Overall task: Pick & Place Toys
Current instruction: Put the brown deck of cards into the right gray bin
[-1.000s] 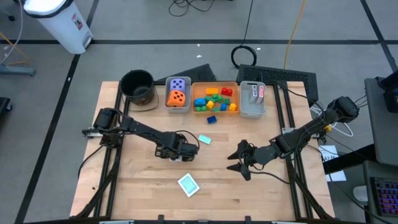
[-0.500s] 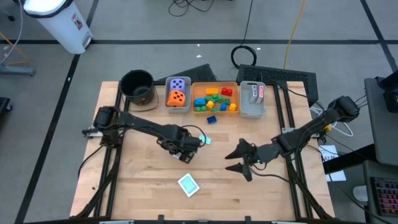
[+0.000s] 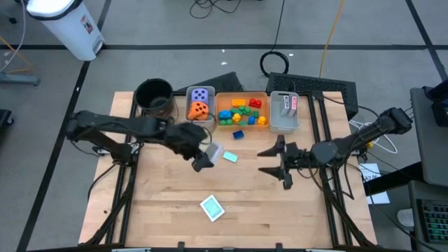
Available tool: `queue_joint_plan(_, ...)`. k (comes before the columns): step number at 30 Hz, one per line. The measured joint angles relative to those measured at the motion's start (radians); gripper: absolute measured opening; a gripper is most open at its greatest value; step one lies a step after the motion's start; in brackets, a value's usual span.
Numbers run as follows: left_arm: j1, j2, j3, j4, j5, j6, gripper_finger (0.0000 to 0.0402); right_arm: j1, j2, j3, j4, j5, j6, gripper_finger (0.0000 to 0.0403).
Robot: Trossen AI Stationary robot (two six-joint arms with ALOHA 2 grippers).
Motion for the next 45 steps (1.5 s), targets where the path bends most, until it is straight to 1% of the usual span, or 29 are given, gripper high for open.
queue_joint_plan(2,0.019,-0.024,0.0,0.057,0.049,0.027,0.0309,-0.017,0.017,0.049,0.01,0.0,-0.057,0.0238)
queue_joint_plan(4,0.046,-0.037,0.0,0.089,0.136,0.044,0.0316,-0.035,0.05,0.125,-0.019,-0.001,-0.111,0.0238)
queue_joint_plan(8,0.105,-0.037,0.0,0.181,0.391,0.06,0.0329,-0.055,0.15,0.327,-0.2,-0.004,-0.256,0.0238)
queue_joint_plan(11,0.14,-0.034,0.0,0.251,0.553,0.066,0.0324,-0.071,0.23,0.481,-0.342,-0.009,-0.296,0.0238)
queue_joint_plan(13,0.159,-0.033,0.0,0.276,0.627,0.074,0.0314,-0.087,0.276,0.562,-0.398,-0.039,-0.296,0.0238)
queue_joint_plan(17,0.181,-0.033,0.0,0.331,0.727,0.086,0.0308,-0.109,0.35,0.642,-0.401,-0.111,-0.295,0.0238)
queue_joint_plan(19,0.184,-0.033,0.0,0.344,0.757,0.092,0.0311,-0.118,0.382,0.659,-0.383,-0.116,-0.281,0.0238)
queue_joint_plan(24,0.173,-0.033,0.0,0.345,0.779,0.105,0.0331,-0.134,0.428,0.661,-0.255,-0.186,-0.257,0.0238)
queue_joint_plan(29,0.151,-0.03,0.0,0.351,0.781,0.119,0.0311,-0.159,0.436,0.661,-0.217,-0.201,-0.27,0.0238)
queue_joint_plan(34,0.132,-0.018,-0.001,0.442,0.799,0.087,0.0309,-0.193,0.446,0.661,-0.196,-0.31,-0.232,0.0238)
queue_joint_plan(36,0.128,-0.013,0.0,0.493,0.82,0.063,0.0318,-0.203,0.456,0.661,-0.188,-0.366,-0.219,0.0238)
queue_joint_plan(38,0.123,-0.01,-0.001,0.506,0.832,0.046,0.033,-0.204,0.465,0.661,-0.185,-0.397,-0.21,0.0237)
queue_joint_plan(41,0.121,-0.001,-0.001,0.52,0.839,0.04,0.0332,-0.204,0.472,0.661,-0.182,-0.401,-0.206,0.0227)
queue_joint_plan(45,0.117,0.0,-0.001,0.519,0.844,0.039,0.0314,-0.203,0.472,0.661,-0.163,-0.424,-0.206,0.0193)
